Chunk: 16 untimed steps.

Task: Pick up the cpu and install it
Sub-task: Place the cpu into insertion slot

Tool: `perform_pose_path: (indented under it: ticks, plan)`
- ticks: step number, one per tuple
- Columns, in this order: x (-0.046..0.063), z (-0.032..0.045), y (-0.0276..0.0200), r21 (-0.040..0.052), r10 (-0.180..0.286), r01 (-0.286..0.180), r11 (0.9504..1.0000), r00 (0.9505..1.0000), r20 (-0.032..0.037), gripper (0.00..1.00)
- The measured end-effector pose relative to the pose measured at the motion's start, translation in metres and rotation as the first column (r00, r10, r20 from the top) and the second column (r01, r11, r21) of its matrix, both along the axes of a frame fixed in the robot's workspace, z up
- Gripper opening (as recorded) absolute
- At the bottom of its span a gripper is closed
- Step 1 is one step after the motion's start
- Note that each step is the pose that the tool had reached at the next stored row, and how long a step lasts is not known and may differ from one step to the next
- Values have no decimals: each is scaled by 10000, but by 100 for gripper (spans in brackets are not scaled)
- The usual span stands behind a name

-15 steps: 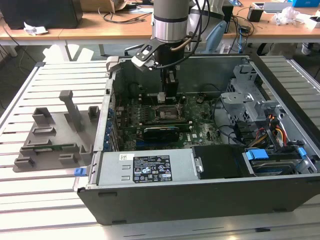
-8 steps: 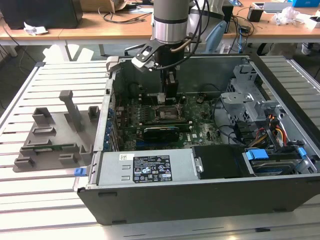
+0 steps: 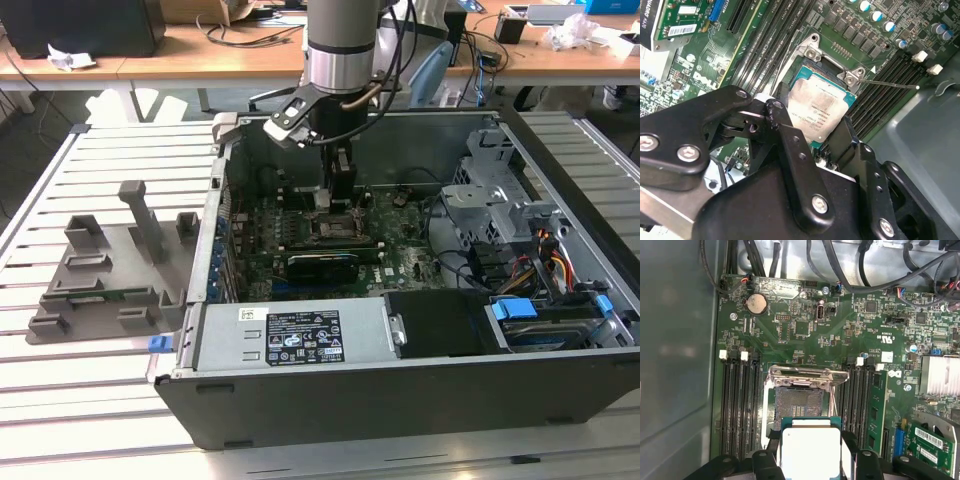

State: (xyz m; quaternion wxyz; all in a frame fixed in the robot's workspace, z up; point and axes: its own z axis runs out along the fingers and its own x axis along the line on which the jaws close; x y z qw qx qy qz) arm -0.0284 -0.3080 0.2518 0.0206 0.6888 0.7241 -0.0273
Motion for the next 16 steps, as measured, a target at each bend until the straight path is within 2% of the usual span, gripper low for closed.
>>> perform_pose_path:
  ticks: [4,8,11,13,16]
  plan:
    - [0,-33,0,0,0,0,10000,10000,0,55]
    - [0,-99,2,1,-1,1,10000,10000,1,55]
    - [0,-193,2,-1,1,-1,10000,10000,0,55]
    - [2,-228,6,0,-10,10,10000,10000,-1,55]
    - [4,-285,10,-1,-272,272,9996,9996,-2,55]
